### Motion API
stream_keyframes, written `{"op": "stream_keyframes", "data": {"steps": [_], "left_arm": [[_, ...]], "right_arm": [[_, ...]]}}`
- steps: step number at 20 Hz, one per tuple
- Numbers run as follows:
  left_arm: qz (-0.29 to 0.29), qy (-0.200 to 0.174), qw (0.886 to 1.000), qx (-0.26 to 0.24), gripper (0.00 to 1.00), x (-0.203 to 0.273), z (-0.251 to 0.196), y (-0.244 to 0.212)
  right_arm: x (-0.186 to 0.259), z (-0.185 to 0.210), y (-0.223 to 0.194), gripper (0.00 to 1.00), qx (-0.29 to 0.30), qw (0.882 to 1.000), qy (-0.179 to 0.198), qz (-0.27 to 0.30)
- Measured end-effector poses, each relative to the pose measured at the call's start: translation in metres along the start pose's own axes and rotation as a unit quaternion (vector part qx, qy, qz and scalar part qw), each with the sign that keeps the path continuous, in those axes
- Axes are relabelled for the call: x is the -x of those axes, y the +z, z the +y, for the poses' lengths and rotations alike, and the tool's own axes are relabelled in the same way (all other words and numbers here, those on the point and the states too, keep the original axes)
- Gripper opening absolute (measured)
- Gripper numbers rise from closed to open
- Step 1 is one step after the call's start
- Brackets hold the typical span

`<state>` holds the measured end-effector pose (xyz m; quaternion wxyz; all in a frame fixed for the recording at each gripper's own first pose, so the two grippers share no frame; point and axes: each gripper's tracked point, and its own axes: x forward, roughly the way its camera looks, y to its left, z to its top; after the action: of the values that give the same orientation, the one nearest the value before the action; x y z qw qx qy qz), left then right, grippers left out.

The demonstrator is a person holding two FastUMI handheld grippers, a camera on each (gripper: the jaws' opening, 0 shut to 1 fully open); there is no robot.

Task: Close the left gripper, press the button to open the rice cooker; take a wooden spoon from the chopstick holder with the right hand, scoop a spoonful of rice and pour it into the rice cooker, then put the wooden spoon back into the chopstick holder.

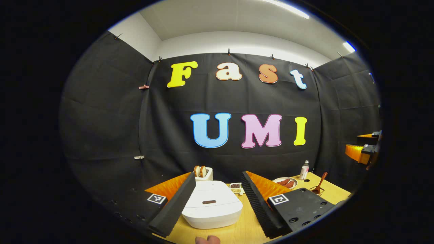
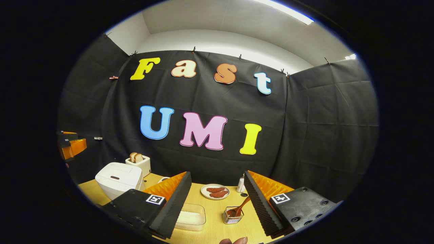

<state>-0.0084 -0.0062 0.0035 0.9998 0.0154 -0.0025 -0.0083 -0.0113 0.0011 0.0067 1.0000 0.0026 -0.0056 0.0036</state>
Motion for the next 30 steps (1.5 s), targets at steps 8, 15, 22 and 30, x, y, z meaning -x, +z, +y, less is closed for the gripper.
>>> {"op": "stream_keyframes", "data": {"steps": [8,15,22,30], "left_arm": [[0.001,0.009,1.0,0.004,0.94,0.001,0.006,-0.003],[-0.001,0.0,1.0,-0.003,0.94,-0.001,0.003,0.0],[0.004,-0.063,0.998,-0.027,0.39,-0.005,-0.022,0.003],[0.068,-0.101,0.992,0.008,0.07,-0.028,-0.02,-0.038]], "right_arm": [[0.0,0.004,-0.001,0.98,0.007,1.0,0.004,0.003],[-0.001,0.009,0.003,0.97,0.006,1.0,0.007,0.001],[0.0,0.007,0.0,0.98,0.008,1.0,0.002,0.003],[0.004,-0.007,-0.002,0.97,0.012,1.0,-0.014,0.004]]}}
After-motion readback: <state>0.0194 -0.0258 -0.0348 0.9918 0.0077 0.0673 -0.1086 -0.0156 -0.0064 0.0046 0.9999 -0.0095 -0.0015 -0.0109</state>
